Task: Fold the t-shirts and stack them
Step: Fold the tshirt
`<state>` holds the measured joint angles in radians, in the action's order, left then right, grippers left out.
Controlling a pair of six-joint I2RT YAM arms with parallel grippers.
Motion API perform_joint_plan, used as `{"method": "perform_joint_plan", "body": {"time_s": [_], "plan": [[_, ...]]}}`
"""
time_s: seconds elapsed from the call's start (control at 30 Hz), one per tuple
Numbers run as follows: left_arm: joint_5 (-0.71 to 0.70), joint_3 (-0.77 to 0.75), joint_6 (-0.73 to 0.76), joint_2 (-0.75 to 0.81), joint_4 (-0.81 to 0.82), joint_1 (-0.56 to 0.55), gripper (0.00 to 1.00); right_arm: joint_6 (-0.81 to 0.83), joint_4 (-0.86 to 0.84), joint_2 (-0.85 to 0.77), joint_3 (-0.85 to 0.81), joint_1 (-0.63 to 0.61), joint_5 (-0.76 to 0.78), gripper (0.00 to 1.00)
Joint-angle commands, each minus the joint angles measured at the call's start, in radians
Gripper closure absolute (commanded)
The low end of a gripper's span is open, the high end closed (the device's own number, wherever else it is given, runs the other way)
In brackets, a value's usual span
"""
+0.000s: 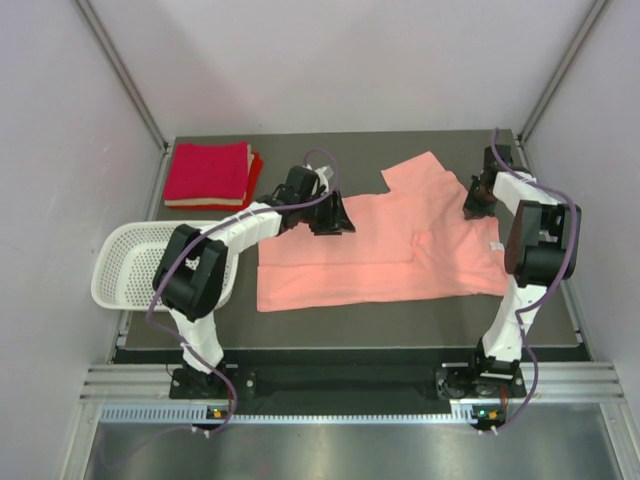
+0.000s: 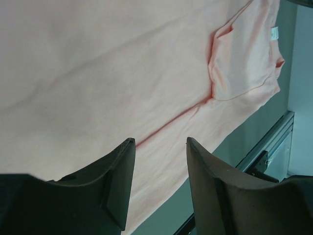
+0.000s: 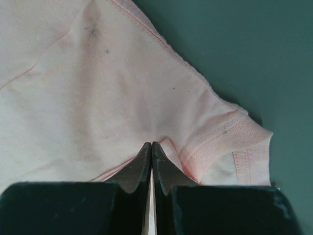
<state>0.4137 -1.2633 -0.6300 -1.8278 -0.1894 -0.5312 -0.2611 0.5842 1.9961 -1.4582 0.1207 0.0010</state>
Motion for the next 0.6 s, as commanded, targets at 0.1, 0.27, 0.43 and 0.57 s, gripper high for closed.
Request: {"method": "perform_joint_plan", "body": {"time_s": [0.1, 0.27, 0.43, 0.57], "plan": [[0.085, -0.129, 0.009, -0.099, 0.143, -0.035, 0.49, 0.016, 0.0, -0.071, -0.034, 0.004, 0.021, 0.95], [0.112, -0.253, 0.044, -0.201, 0.168, -0.093, 0.49, 0.074, -0.047, -0.122, 0.013, 0.026, -0.117, 0.72], [0.063, -0.415, 0.09, -0.324, 0.102, -0.159, 0.5, 0.103, -0.032, -0.102, -0.002, 0.065, -0.208, 0.69], [0.039, -0.516, 0.092, -0.418, 0.111, -0.187, 0.5, 0.108, -0.014, -0.079, -0.01, 0.095, -0.233, 0.69]]}}
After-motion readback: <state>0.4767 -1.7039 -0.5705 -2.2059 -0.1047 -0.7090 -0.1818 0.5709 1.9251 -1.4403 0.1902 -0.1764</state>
